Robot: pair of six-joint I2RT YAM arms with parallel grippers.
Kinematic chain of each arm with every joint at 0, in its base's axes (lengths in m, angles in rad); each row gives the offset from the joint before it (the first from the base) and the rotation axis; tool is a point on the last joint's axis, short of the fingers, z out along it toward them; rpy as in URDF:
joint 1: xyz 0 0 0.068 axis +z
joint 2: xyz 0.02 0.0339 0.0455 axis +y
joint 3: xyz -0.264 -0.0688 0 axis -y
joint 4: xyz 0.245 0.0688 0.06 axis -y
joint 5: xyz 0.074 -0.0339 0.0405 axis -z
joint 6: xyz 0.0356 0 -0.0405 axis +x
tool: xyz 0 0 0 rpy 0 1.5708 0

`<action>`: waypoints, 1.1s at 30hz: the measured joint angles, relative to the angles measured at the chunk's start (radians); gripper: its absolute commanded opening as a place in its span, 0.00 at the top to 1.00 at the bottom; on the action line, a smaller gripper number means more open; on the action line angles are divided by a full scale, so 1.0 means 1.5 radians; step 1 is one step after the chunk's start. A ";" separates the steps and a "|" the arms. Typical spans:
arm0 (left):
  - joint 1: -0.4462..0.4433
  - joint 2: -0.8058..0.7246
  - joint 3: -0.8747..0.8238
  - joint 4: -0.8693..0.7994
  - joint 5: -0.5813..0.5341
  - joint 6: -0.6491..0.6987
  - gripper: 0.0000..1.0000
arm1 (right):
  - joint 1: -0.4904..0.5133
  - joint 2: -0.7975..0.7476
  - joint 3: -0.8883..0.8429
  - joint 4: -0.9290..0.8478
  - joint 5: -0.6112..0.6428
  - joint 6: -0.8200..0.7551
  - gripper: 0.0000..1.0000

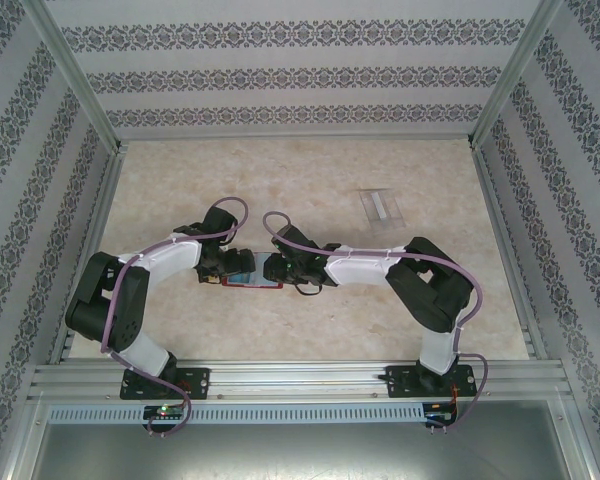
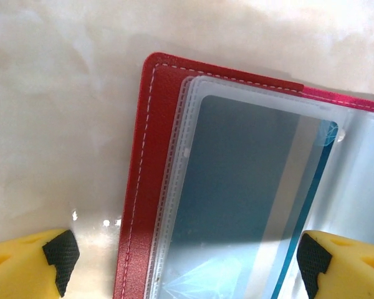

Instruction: Put the credit cards into the card holder

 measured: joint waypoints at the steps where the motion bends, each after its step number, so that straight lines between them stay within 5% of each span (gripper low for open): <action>1: 0.000 0.001 0.000 0.000 -0.001 0.000 0.07 | 0.000 0.000 0.000 -0.002 0.000 0.000 0.68; 15: 0.000 0.003 0.000 0.000 -0.002 -0.005 0.10 | 0.000 0.002 0.001 -0.010 0.010 0.003 0.68; 33: 0.016 0.007 -0.001 -0.005 -0.003 -0.010 0.37 | 0.001 0.028 0.014 0.019 -0.002 0.030 0.68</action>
